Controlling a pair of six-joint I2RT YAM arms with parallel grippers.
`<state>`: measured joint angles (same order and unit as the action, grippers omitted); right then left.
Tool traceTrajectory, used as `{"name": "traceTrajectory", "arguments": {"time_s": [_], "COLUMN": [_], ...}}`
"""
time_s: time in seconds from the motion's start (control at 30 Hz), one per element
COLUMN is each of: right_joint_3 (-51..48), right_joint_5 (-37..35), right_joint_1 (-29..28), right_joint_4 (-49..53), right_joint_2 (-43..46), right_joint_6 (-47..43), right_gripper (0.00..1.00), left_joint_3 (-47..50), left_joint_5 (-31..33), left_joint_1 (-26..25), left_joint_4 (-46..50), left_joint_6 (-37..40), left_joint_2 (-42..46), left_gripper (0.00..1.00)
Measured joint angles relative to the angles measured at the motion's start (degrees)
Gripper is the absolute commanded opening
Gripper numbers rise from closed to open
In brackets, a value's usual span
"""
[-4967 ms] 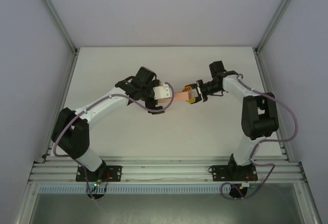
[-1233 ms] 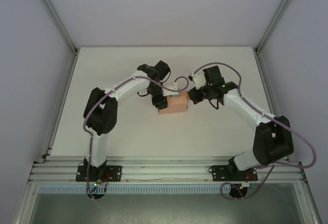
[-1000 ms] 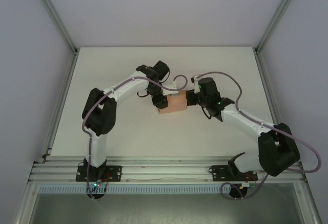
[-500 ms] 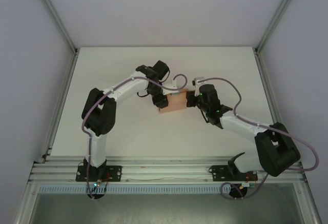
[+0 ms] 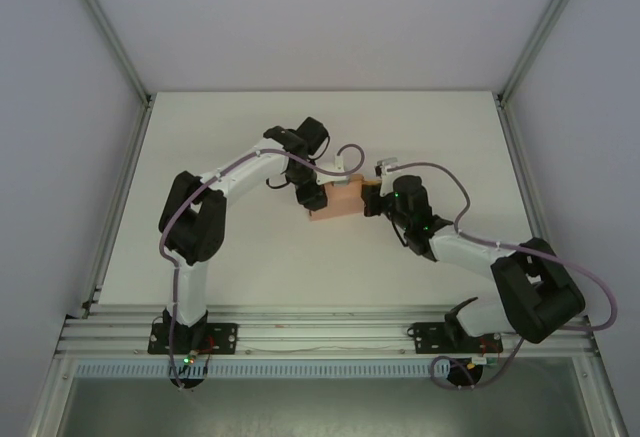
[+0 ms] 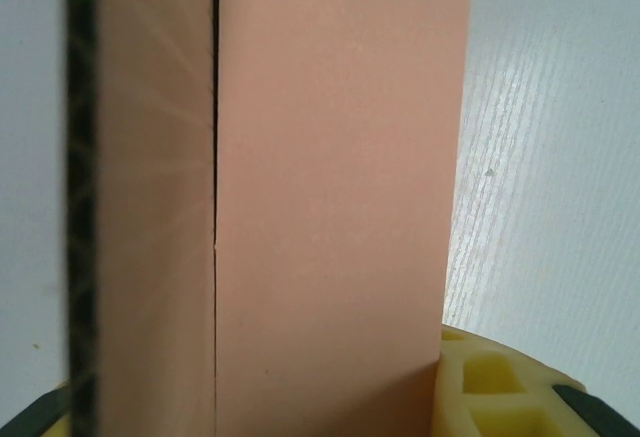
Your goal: Assemble paper box
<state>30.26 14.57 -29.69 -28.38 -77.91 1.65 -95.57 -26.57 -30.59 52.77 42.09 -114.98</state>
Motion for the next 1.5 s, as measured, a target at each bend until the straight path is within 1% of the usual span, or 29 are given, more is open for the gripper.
{"name": "traceTrajectory", "arguments": {"time_s": [0.03, 0.1, 0.13, 0.2, 0.27, 0.3, 0.43, 0.47, 0.5, 0.57, 0.63, 0.77, 0.87, 0.97, 1.03, 1.13, 1.3, 1.5], "right_joint_3": [-0.1, -0.1, 0.0, 0.1, 0.2, 0.3, 0.3, 0.3, 0.4, 0.5, 1.0, 3.4, 5.3, 7.5, 9.0, 11.0, 12.4, 12.5], "right_joint_5": [-0.2, -0.9, -1.4, -2.1, -2.8, -3.1, -4.3, -4.5, -4.6, -4.8, -5.0, -5.8, -7.4, -9.1, -10.6, -12.5, -14.1, -14.6], "right_joint_1": [0.0, -0.2, -0.4, -0.7, -1.0, -1.0, -1.3, -1.4, -1.4, -1.4, -1.4, -2.0, -3.5, -4.7, -5.5, -6.8, -7.5, -7.7], "right_joint_4": [-0.1, 0.0, 0.1, 0.5, 0.9, 1.2, 2.6, 3.1, 3.4, 4.1, 5.1, 9.2, 12.7, 16.8, 19.3, 22.0, 23.6, 24.1], "right_joint_2": [0.0, 0.0, 0.0, 0.0, 0.2, 0.3, 0.9, 1.1, 1.2, 1.4, 1.6, 1.6, 1.6, 1.4, 1.1, 0.2, -0.7, -0.7], "right_joint_6": [0.0, 0.0, 0.2, 0.2, 0.2, 0.4, 0.9, 1.1, 1.3, 1.7, 2.2, 3.1, 3.8, 5.0, 5.7, 6.3, 6.8, 7.0], "right_gripper": [0.0, 0.0, 0.0, 0.0, 0.0, 0.0, 0.0, 0.0, 0.0, 0.0, 0.0, 0.0, 0.0, 0.0, 0.0, 0.0, 0.0, 0.0], "left_joint_3": [0.0, 0.0, 0.0, 0.0, 0.0, 0.0, 0.7, 1.3, 1.7, 2.6, 3.9, 8.9, 12.7, 16.8, 19.2, 21.0, 21.2, 21.0], "left_joint_5": [0.0, 0.0, 0.1, 0.2, 0.2, 0.2, 0.2, 0.2, 0.3, 0.5, 1.0, 3.8, 6.0, 7.9, 9.0, 9.6, 10.1, 10.4], "left_joint_1": [0.0, 0.0, 0.0, 0.1, 0.3, 0.3, 0.3, 0.3, 0.3, 0.3, 0.3, 0.4, 0.9, 1.4, 1.5, 1.5, 1.9, 2.0], "left_joint_4": [0.0, 0.0, -0.2, -1.3, -2.6, -3.2, -4.9, -5.3, -5.5, -5.9, -6.4, -9.2, -11.1, -13.6, -15.0, -16.7, -18.9, -19.7], "left_joint_6": [0.0, -0.1, -0.1, -0.2, -0.2, -0.2, -0.3, -0.5, -0.7, -1.5, -2.3, -6.3, -10.2, -13.8, -16.2, -19.2, -22.1, -22.9], "left_joint_2": [0.0, 0.0, 0.0, 0.0, 0.0, 0.0, 0.5, 0.9, 1.4, 2.8, 4.8, 11.9, 16.9, 20.9, 22.5, 22.7, 22.7, 22.0], "left_gripper": [0.39, 0.49, 0.51, 0.6, 0.63, 0.69, 0.78, 0.82, 0.91, 0.88, 0.88, 0.84, 0.76, 0.66, 0.55, 0.46, 0.32, 0.28]}}
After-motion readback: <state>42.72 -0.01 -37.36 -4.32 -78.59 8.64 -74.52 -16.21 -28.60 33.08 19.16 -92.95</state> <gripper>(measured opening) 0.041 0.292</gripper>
